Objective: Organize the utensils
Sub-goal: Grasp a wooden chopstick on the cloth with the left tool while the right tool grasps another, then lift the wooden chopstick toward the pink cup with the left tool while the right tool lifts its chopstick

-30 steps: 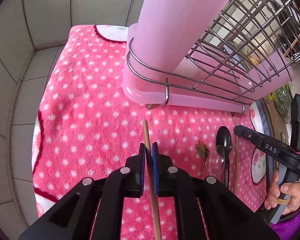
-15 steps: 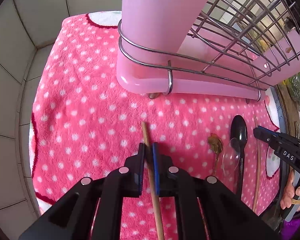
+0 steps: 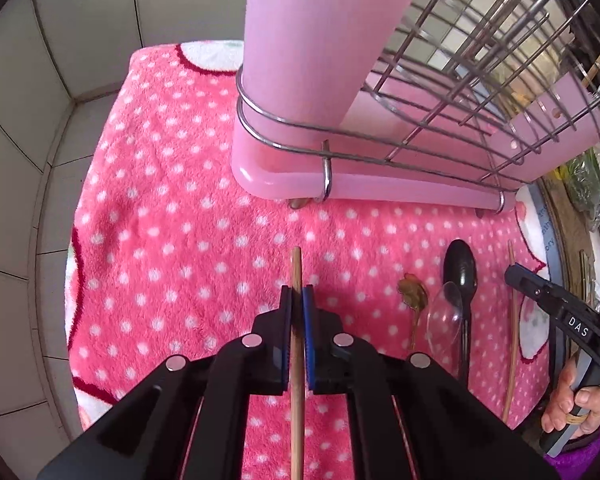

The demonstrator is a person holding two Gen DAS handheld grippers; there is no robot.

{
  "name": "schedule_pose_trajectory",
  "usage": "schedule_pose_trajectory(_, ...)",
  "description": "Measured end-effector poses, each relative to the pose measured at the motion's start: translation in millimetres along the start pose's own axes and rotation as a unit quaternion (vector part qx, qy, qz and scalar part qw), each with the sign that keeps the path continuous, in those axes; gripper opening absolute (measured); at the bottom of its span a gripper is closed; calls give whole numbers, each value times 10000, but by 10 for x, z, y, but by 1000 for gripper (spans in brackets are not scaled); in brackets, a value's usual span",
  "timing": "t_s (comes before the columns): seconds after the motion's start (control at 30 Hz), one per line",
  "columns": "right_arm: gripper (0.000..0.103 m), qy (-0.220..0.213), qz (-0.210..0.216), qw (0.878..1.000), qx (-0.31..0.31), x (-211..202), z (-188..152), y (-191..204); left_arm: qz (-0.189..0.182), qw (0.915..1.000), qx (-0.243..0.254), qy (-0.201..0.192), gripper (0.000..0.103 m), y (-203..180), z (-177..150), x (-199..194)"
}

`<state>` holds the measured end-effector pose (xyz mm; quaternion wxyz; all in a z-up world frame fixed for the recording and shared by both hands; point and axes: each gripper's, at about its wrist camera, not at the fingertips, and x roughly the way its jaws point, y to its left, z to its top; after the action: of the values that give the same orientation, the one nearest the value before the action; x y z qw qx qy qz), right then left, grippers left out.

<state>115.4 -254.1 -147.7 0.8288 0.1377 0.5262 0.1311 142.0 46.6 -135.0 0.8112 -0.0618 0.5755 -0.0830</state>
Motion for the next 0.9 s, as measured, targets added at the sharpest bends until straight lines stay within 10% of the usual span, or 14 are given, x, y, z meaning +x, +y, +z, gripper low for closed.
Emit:
schedule_pose_trajectory(0.43, 6, -1191, 702, 9904, 94, -874, 115, -62, -723, 9839, -19, -1637, 5, -93, -184, -1119)
schedule_pose_trajectory(0.9, 6, -1675, 752, 9830, 41, -1175, 95, 64, -851, 9673, -96, -2389, 5, -11, -316, -1640)
